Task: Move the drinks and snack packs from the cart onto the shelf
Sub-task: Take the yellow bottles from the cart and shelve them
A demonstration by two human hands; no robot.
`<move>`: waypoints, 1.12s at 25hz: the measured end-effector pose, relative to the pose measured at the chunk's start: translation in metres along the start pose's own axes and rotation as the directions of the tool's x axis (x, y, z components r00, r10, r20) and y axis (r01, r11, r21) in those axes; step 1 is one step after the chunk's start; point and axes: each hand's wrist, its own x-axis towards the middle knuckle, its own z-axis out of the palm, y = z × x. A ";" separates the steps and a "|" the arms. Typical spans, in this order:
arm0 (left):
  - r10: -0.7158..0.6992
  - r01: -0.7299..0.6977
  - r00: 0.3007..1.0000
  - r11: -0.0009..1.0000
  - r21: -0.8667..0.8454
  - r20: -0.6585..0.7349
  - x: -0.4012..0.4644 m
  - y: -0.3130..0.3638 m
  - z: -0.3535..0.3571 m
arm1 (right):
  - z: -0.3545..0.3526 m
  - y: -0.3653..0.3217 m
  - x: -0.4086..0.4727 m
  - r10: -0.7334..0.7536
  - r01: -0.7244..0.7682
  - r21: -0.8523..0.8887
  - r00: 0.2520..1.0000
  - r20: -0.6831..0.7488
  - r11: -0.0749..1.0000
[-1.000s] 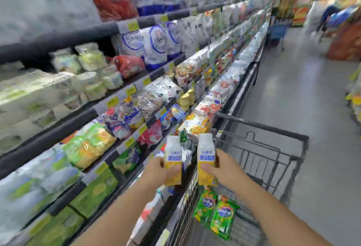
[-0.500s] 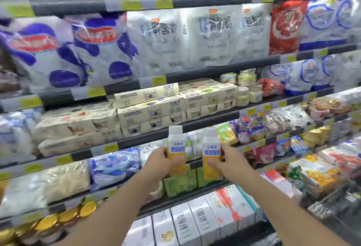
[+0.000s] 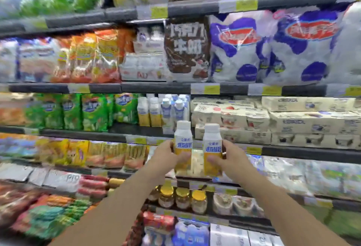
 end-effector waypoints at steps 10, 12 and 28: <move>-0.023 0.024 0.975 1.000 0.004 -0.222 0.079 -0.040 -0.148 | 0.141 -0.082 0.096 -0.138 0.135 0.077 0.990 0.034 0.988; -0.009 0.007 0.968 1.000 -0.007 -0.249 0.095 -0.037 -0.154 | 0.145 -0.087 0.112 -0.158 0.153 0.090 0.987 0.044 0.984; 0.043 -0.006 0.979 0.983 0.184 -0.197 0.190 -0.037 -0.198 | 0.204 -0.110 0.191 -0.104 0.111 0.077 0.991 -0.085 0.991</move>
